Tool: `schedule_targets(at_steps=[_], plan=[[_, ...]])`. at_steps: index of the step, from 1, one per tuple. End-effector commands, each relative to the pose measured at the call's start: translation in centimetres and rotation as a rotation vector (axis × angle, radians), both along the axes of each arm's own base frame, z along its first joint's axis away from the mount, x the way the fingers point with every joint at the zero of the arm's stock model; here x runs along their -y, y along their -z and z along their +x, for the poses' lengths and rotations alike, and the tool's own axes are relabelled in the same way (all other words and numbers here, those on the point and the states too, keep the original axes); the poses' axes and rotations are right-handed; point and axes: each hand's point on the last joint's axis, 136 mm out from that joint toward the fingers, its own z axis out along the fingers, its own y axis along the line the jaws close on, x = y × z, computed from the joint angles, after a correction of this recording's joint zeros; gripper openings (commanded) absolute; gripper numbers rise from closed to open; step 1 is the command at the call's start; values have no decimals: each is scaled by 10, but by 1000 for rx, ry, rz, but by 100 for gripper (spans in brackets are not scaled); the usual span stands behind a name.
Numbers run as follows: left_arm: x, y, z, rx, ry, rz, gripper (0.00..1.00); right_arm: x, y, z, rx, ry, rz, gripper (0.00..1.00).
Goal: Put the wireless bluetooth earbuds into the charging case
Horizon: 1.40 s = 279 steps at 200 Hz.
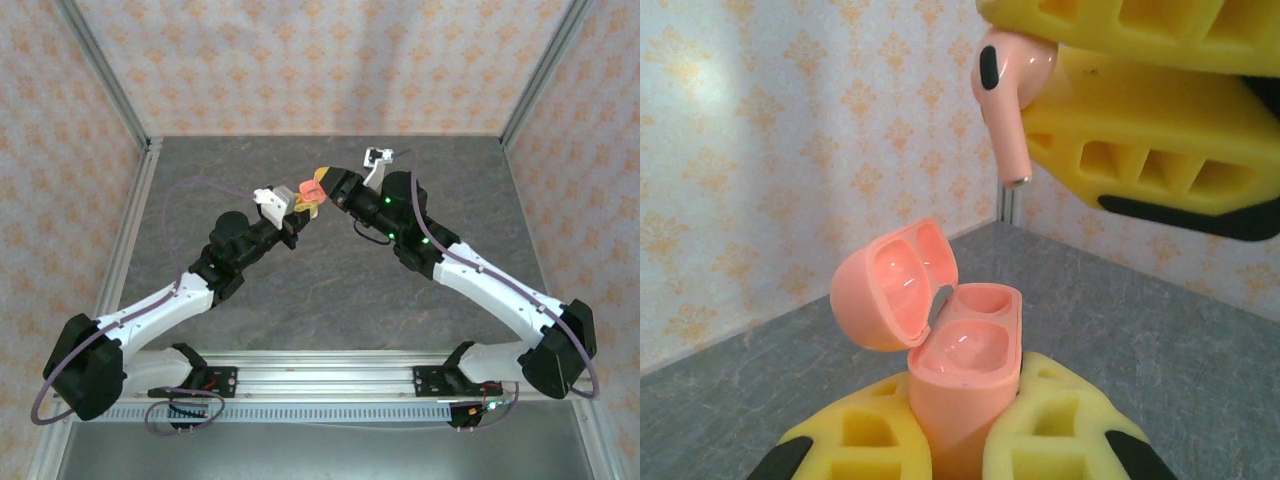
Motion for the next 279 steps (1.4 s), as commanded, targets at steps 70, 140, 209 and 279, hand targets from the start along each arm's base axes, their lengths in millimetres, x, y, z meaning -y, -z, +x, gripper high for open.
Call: schedule_targets(at_steps=[70,140,209,279], plan=[[-2,-36,2,64,-20,-79,0,-14,14,-1,-25,-33,31,19],[-4,-38,4,65,-39,-81,0,-16,24,-6,-30,-30,-20,19],[-5,-39,3,63,-41,-83,0,-17,35,-6,-37,7,-44,18],[-5,-31,3,45,-40,-78,0,6,17,1,12,124,-12,18]])
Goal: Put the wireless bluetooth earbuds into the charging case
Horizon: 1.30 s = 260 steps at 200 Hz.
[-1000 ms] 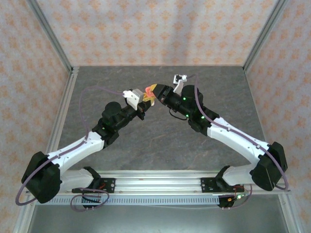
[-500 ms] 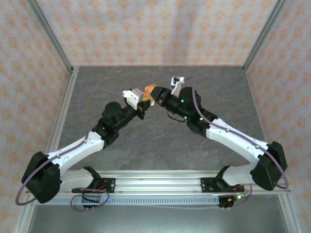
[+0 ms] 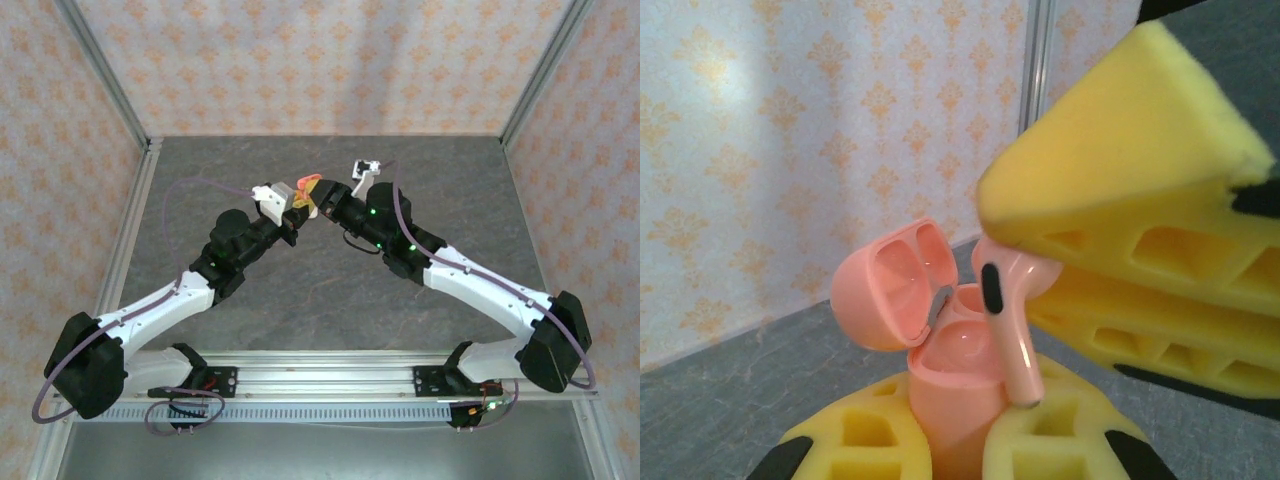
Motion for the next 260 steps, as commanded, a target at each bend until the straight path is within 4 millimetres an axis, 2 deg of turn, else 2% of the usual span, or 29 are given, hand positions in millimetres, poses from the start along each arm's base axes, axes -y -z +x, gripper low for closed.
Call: schedule_targets(at_steps=[1,46,144,224,260], plan=[[-1,-28,-3,56,-4,-56,0,19,-10,5,49,96,10,18],[-2,-27,-3,54,-9,-54,0,18,-19,9,72,110,31,18],[-1,-24,-1,52,-10,-39,0,-5,-9,13,31,44,46,18],[-1,-22,0,51,-11,-35,0,-6,-21,9,51,38,83,18],[-1,-22,0,51,-12,-33,0,-8,-20,10,45,31,82,18]])
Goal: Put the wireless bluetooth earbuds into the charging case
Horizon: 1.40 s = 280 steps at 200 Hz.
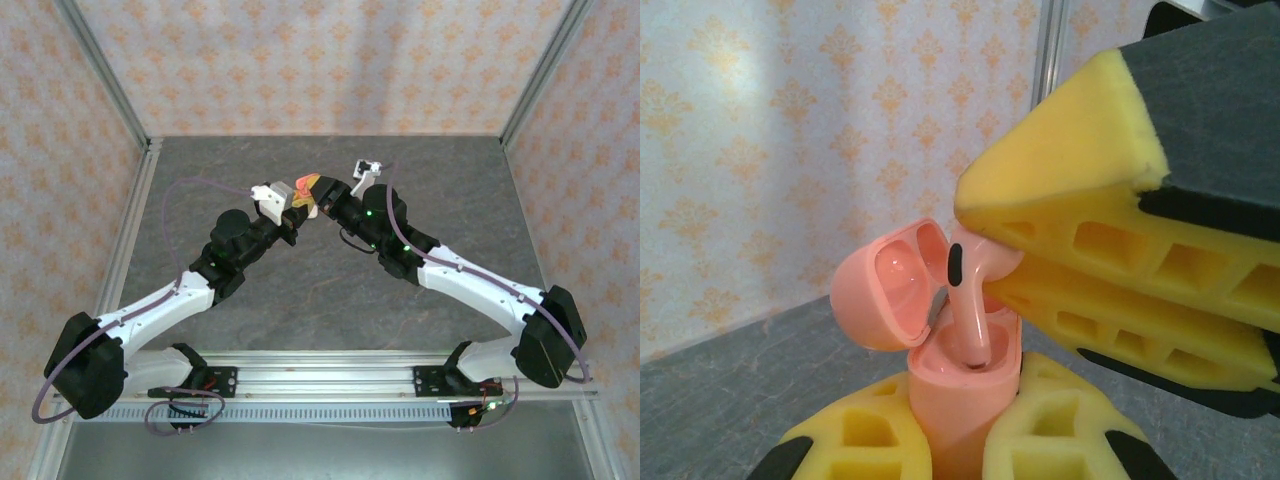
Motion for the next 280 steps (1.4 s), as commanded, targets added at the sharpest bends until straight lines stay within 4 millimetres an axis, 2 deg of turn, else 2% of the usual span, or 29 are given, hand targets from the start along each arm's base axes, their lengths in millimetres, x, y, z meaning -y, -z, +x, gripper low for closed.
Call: schedule_targets(at_steps=[1,59,159,225,280], plan=[[2,-24,-2,66,9,-30,0,-6,-25,-3,40,-24,57,18],[1,-26,-2,73,3,-29,0,-7,0,-6,-33,-33,30,18],[1,-32,-2,84,1,-38,0,4,46,-10,-183,9,-150,22],[-1,-34,-5,90,2,-45,0,6,46,-10,-185,11,-189,32],[-2,-31,-7,85,2,-44,0,3,38,-9,-164,-6,-237,37]])
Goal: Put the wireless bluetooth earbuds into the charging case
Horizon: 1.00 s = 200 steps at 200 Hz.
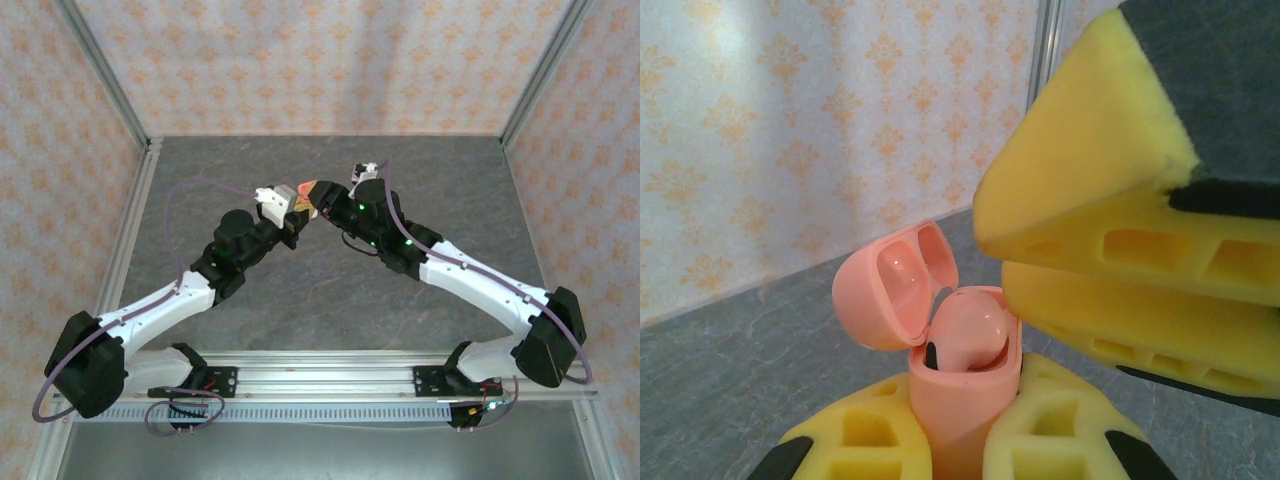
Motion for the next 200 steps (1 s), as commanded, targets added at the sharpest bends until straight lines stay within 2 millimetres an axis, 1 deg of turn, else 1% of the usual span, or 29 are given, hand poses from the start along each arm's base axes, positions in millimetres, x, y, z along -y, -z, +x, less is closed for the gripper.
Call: schedule_targets(at_steps=[1,15,37,54,73,92,102,116,136,147,175,186,200], plan=[[-3,-47,-7,136,1,-79,0,0,15,-3,-31,-15,-98,37],[-3,-46,-8,135,3,-74,0,2,11,-3,-15,-14,-113,39],[-3,-42,-10,131,10,-62,0,12,-7,-4,49,-6,-168,40],[-4,-36,-12,123,19,-46,0,22,-24,-6,113,-8,-263,42],[-5,-27,-13,81,32,-22,0,38,-41,-8,171,5,-392,44],[-11,-24,-16,58,35,-26,0,54,-48,-5,196,27,-507,46],[-14,-21,-17,43,36,-25,0,60,-45,-1,185,28,-542,46],[-17,-16,-22,20,47,-9,0,69,-34,8,138,23,-588,48],[-21,-6,-30,-14,55,24,0,87,-5,27,38,24,-698,49],[-24,1,-35,-34,54,43,0,96,16,40,-17,21,-762,50],[-34,13,-46,-60,42,70,0,114,78,76,-167,-13,-907,50],[-38,17,-50,-68,34,79,0,117,103,91,-214,-31,-959,50],[-43,23,-55,-78,24,86,0,118,131,110,-250,-53,-999,46]])
